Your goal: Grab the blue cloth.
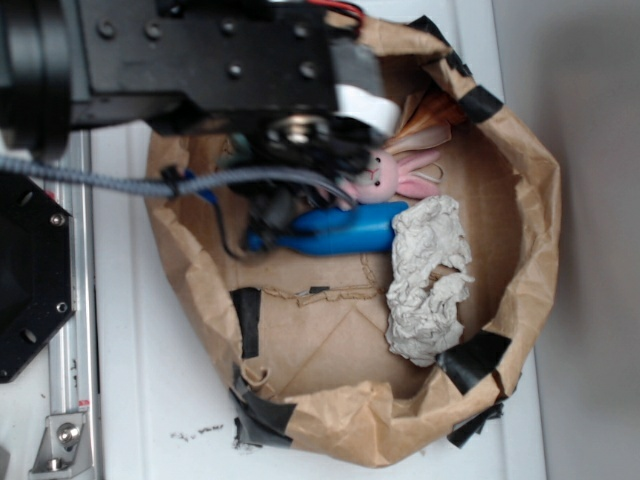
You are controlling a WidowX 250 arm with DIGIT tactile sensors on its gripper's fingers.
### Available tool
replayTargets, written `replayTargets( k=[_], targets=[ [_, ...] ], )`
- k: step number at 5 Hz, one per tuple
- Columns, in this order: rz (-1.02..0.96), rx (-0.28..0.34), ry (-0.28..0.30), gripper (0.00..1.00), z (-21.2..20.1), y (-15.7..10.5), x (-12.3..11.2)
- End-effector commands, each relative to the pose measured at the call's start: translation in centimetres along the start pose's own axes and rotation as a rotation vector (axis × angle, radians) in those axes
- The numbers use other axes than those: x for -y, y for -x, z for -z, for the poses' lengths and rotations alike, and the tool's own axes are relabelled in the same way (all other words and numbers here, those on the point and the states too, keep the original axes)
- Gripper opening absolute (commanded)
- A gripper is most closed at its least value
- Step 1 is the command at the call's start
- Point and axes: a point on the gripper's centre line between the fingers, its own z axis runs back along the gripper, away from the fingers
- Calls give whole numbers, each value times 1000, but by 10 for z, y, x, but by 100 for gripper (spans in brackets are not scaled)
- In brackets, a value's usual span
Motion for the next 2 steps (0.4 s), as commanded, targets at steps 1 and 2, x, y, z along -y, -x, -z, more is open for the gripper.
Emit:
replayTargets(
  k=[1,2],
  targets=[
    [-10,54,36,0,-61,-28,22],
    [-29,32,33,0,-52,-29,22]
  ],
)
